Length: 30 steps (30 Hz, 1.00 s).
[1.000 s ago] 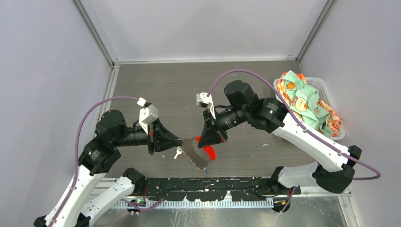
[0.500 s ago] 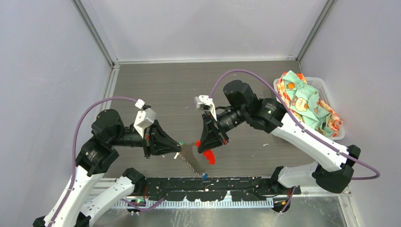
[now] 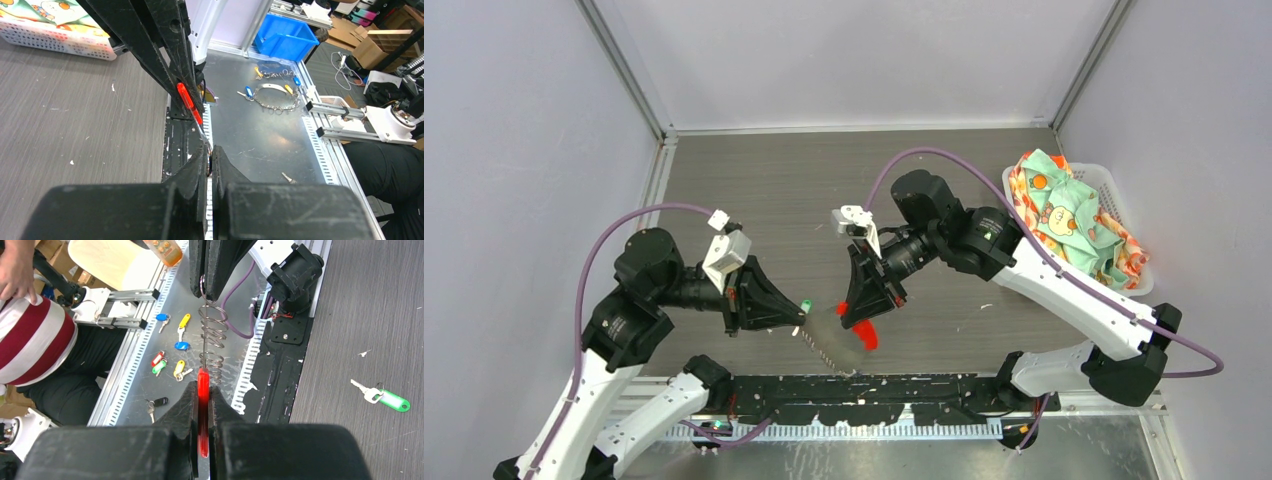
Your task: Put the keys on the keyring
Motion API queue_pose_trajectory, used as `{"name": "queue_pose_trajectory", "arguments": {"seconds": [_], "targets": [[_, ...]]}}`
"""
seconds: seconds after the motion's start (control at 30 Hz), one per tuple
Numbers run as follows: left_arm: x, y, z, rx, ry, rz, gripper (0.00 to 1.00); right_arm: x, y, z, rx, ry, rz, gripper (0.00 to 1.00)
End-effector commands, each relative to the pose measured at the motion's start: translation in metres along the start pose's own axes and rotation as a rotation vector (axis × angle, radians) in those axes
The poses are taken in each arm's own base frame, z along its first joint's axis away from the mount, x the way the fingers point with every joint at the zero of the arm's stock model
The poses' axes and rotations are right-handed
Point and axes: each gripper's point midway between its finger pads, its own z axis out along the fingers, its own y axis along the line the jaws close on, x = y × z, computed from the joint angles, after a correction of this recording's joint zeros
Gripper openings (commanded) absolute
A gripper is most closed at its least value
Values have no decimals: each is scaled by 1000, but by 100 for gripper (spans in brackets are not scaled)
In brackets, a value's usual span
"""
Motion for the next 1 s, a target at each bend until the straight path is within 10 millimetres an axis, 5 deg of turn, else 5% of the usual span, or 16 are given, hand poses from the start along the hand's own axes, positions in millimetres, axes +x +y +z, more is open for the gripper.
{"name": "queue_pose_trajectory", "arguments": {"seconds": [0.0,0.57,0.73,0.9,0.97], "targets": [[-21,-18,-6,39,-30,134,0,6,5,-2,-1,22,14,1],[-24,-16,-7,24,-22,195,1,12,8,-6,-6,82,-2,2],[-21,4,-1,-22,-20,156,1,-1,-4,-1,21,48,-7,18],[-17,17,5,-37,-23,97,1,-13,-13,6,22,4,-12,18],[-16,25,6,-72,-26,92,1,-13,-22,6,66,13,-9,31]]}}
